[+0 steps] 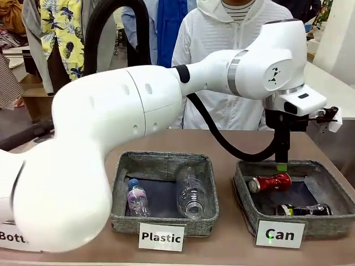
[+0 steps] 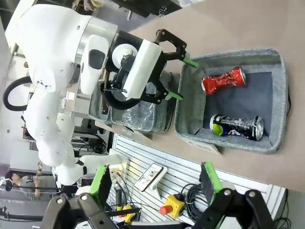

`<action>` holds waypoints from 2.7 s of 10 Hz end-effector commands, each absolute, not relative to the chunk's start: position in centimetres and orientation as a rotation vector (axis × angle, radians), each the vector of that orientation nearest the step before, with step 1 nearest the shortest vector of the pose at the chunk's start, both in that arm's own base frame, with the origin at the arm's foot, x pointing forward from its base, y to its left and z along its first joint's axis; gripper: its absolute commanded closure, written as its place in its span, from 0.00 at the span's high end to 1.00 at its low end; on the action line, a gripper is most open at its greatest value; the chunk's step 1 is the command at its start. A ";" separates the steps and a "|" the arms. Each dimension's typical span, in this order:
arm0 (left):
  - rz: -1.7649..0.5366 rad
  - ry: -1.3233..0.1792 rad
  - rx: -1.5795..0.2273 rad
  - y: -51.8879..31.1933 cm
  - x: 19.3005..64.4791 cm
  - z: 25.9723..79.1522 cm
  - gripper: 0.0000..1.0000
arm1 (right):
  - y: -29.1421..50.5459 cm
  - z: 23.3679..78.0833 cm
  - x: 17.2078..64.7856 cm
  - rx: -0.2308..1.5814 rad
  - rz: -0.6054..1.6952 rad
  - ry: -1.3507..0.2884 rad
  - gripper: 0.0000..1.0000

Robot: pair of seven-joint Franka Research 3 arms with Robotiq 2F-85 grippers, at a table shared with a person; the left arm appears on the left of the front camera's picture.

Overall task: Sort the can waste into the basket.
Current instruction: Pick up the can waste from the table and place it in the right Fabric basket.

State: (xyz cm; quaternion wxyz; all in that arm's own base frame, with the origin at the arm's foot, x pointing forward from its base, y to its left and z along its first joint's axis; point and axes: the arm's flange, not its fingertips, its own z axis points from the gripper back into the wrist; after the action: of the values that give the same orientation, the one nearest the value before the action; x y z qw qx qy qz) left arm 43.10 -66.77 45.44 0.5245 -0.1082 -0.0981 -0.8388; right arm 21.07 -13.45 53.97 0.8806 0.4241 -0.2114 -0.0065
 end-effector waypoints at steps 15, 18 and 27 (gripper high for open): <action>-1.156 0.450 -0.357 -27.7 38.5 49.8 1.00 | -1.8 53.2 33.0 0.886 0.178 -0.288 1.00; -0.810 -0.228 -0.562 -13.6 37.1 55.1 1.00 | 5.1 50.7 38.1 1.027 0.116 -0.343 1.00; -0.407 -0.398 -0.866 4.6 33.0 51.3 1.00 | 12.9 43.2 41.0 1.407 0.128 -0.156 1.00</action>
State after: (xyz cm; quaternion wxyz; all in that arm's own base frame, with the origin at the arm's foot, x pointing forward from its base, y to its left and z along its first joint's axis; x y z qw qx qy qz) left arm 32.69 3.90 49.65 0.8626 -0.4230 -0.2138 -0.1769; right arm 41.05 12.43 42.55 0.7513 0.6536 -0.0647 0.0645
